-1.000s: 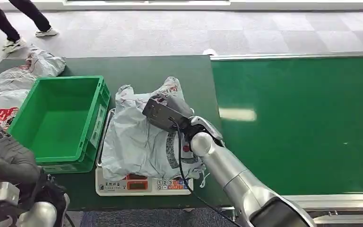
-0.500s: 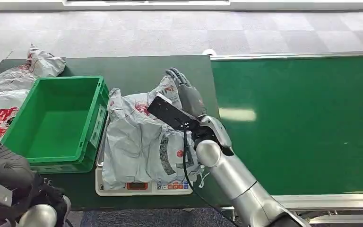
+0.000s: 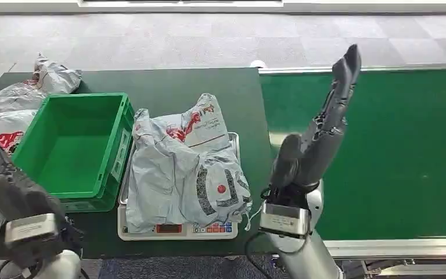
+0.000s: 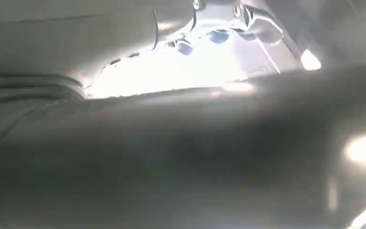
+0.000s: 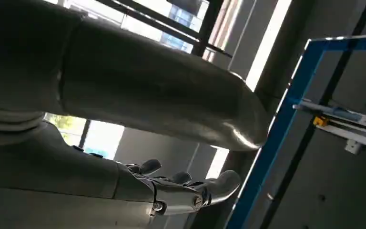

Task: Moved the parcel from conveyor to table for the left to box.

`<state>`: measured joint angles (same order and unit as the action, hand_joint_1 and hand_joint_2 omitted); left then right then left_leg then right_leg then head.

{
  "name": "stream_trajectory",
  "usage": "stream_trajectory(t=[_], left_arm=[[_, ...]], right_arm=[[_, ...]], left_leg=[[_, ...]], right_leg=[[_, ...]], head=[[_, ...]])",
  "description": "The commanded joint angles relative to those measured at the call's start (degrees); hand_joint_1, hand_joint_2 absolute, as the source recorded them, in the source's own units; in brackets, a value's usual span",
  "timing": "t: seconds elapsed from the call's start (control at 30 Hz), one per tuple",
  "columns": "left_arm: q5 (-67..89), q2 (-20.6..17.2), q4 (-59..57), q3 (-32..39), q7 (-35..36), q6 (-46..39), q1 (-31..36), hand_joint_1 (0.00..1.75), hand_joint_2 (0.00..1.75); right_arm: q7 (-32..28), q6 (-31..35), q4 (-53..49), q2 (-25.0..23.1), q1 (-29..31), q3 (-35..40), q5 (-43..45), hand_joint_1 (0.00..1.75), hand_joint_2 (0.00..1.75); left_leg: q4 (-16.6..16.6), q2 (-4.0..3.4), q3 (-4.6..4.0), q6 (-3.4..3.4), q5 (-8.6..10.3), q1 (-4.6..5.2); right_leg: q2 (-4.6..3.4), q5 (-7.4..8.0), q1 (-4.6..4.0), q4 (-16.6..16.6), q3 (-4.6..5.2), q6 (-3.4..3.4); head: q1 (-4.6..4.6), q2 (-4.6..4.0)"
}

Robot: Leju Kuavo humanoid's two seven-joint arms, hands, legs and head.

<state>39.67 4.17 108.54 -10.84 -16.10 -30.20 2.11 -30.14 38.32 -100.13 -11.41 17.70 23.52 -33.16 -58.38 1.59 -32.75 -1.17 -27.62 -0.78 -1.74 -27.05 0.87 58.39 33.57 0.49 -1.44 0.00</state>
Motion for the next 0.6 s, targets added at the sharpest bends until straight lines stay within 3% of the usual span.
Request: stream_trajectory(t=[0.03,0.07,0.1,0.17,0.2,0.23,0.27,0.3,0.33,0.37,0.43,0.47,0.57,0.6], left_arm=[[3.4,-2.3,-4.2,-3.7,2.3,1.2,4.0,0.0,0.0],[3.4,-2.3,-4.2,-3.7,2.3,1.2,4.0,0.0,0.0],[3.4,-2.3,-4.2,-3.7,2.3,1.2,4.0,0.0,0.0],[12.6,-4.8,-6.5,-5.5,7.7,9.2,7.2,0.0,0.0],[14.2,-6.1,-8.8,-6.8,9.3,13.1,10.2,0.0,0.0],[15.6,-7.8,-12.6,-8.2,11.7,18.6,15.2,0.0,0.0],[14.4,-8.8,-16.6,-9.3,12.1,22.9,19.6,0.0,0.0],[15.8,-10.8,-23.2,-12.2,12.6,27.0,26.1,0.0,0.0],[15.3,-12.6,-28.3,-14.6,12.6,31.0,30.6,0.0,0.0],[14.6,-14.1,-33.2,-17.0,11.6,33.6,34.5,0.0,0.0],[13.8,-16.3,-43.8,-22.8,8.5,39.6,41.6,0.0,0.0],[13.9,-16.6,-45.9,-24.2,7.7,40.7,42.9,0.0,1.75],[13.3,-15.9,-56.9,-31.8,4.3,47.3,47.7,0.0,1.75],[12.2,-15.2,-59.3,-32.9,3.8,47.6,47.6,0.0,1.75]], right_arm=[[0.7,0.6,-9.0,4.3,-3.1,2.2,-0.6,0.0,0.0],[0.7,0.6,-9.0,4.3,-3.1,2.2,-0.6,0.0,0.0],[0.7,0.6,-9.0,4.3,-3.1,2.2,-0.6,0.0,1.75],[1.1,0.1,-10.1,5.6,-4.5,3.1,-7.9,0.0,1.75],[0.8,1.7,-11.9,6.1,-5.9,3.0,-9.7,0.0,0.0],[-0.8,1.7,-15.1,6.2,-8.2,2.2,-10.7,0.0,0.0],[-2.5,1.7,-17.6,5.4,-9.7,0.6,-11.9,0.0,0.0],[-3.5,1.7,-20.0,5.4,-11.0,-0.3,-12.2,0.0,0.0],[-4.7,1.7,-21.5,5.1,-12.2,-1.8,-12.4,0.0,1.75],[-6.0,1.7,-22.0,5.4,-13.3,-2.6,-11.1,0.0,1.75],[-9.9,1.7,-22.0,5.3,-15.3,-5.7,-5.4,0.0,1.75],[-9.9,1.7,-22.3,5.8,-15.3,-5.8,-4.4,0.0,1.75],[-9.9,1.7,-22.2,6.8,-15.2,-5.2,-2.6,0.0,1.75],[-9.9,1.7,-22.3,6.5,-15.2,-5.1,-3.0,0.0,1.75]], left_leg=[[0.0,-0.12,-0.02,0.04,0.06,-0.01],[0.1,-0.24,0.02,0.06,0.12,0.0],[0.1,-0.16,0.06,0.04,0.1,0.01],[0.1,-0.15,0.03,0.04,0.1,-0.01],[0.1,-0.09,0.05,0.02,0.09,-0.01],[0.1,0.21,0.0,0.03,0.21,-0.03],[0.0,0.01,0.05,0.0,0.12,-0.03],[0.1,0.48,-0.04,0.02,0.25,-0.04],[0.0,0.43,-0.02,0.05,0.24,-0.01],[0.0,0.9,-0.19,0.03,0.38,-0.06],[0.0,0.88,-0.19,0.02,0.38,-0.07],[0.0,0.95,-0.05,0.03,0.38,-0.06],[0.0,0.24,0.0,0.0,0.27,-0.02],[0.0,0.35,-0.12,0.03,0.39,-0.04]], right_leg=[[0.05,0.08,-0.03,-0.1,0.02,-0.03],[0.06,0.14,-0.03,-0.1,0.01,-0.04],[0.08,0.09,-0.02,-0.1,-0.03,-0.03],[0.1,0.1,-0.04,-0.1,0.0,-0.04],[0.11,0.07,-0.03,-0.1,-0.03,-0.02],[0.52,0.07,-0.06,-0.1,-0.11,-0.05],[0.22,0.06,-0.05,-0.1,-0.02,-0.03],[0.76,0.03,-0.08,-0.1,-0.13,-0.05],[0.66,0.02,-0.05,-0.1,-0.09,-0.04],[1.17,0.04,-0.09,-0.1,-0.13,-0.07],[1.19,0.05,-0.1,-0.1,-0.1,-0.07],[1.18,0.04,-0.1,-0.1,-0.24,-0.04],[0.45,0.23,-0.05,0.0,-0.05,-0.12],[0.63,0.29,-0.08,-0.1,-0.01,-0.13]], head=[[0.0,0.0],[0.0,0.0],[0.0,0.0],[0.0,0.0],[0.0,0.0],[0.0,0.0],[-0.02,0.0],[0.02,0.0],[-0.02,0.0],[0.0,0.0],[-0.02,0.0],[0.02,0.0],[0.07,0.0],[-0.02,0.0]])
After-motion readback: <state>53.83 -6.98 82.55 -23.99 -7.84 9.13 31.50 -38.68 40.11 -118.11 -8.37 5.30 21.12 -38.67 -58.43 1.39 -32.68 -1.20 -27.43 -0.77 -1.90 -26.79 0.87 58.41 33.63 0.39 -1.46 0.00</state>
